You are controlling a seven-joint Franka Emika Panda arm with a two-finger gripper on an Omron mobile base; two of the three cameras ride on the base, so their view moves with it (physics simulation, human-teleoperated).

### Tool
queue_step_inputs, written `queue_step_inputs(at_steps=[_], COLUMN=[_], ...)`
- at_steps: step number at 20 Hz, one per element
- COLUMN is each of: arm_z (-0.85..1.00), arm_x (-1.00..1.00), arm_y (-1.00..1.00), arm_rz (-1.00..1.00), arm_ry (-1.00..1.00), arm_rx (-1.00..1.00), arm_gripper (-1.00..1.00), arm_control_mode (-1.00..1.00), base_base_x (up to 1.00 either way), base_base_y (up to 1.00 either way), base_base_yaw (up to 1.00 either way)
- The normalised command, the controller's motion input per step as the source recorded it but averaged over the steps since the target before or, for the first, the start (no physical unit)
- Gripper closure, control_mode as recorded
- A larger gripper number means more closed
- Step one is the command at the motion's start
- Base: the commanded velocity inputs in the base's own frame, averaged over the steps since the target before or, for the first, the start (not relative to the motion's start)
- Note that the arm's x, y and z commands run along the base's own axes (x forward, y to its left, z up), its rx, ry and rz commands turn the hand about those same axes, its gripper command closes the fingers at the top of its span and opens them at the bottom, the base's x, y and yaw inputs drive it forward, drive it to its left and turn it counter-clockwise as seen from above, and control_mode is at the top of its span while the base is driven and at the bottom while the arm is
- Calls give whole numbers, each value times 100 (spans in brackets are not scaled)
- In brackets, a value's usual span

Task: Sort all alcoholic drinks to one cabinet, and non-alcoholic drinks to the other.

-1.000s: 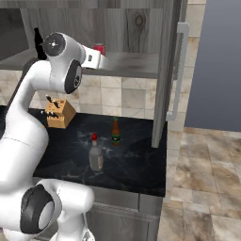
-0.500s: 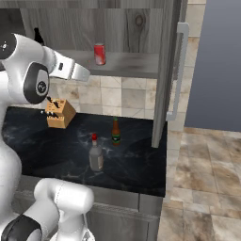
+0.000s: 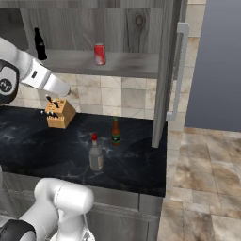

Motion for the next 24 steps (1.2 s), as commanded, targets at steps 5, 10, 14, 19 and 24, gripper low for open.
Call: queue_step_inputs(at_steps=[5, 10, 14, 19, 24], arm_z=[-50, -48, -45, -43, -37], arm_x=[-22, -3, 0, 3, 6], arm_y=[5, 12, 11, 29, 31], arm_rz=[-15, -15, -13, -12, -9], arm_ry=[-1, -5, -4, -3, -8], arm_rx=[0, 0, 0, 0, -1], arm_gripper=[-100, -100, -100, -100, -100], arm_control_mode=[-100, -100, -100, -100, -100], base_base_x=[0, 0, 0, 0, 0], base_base_y=[0, 0, 0, 0, 0], base_base_yaw=[0, 0, 0, 0, 0])
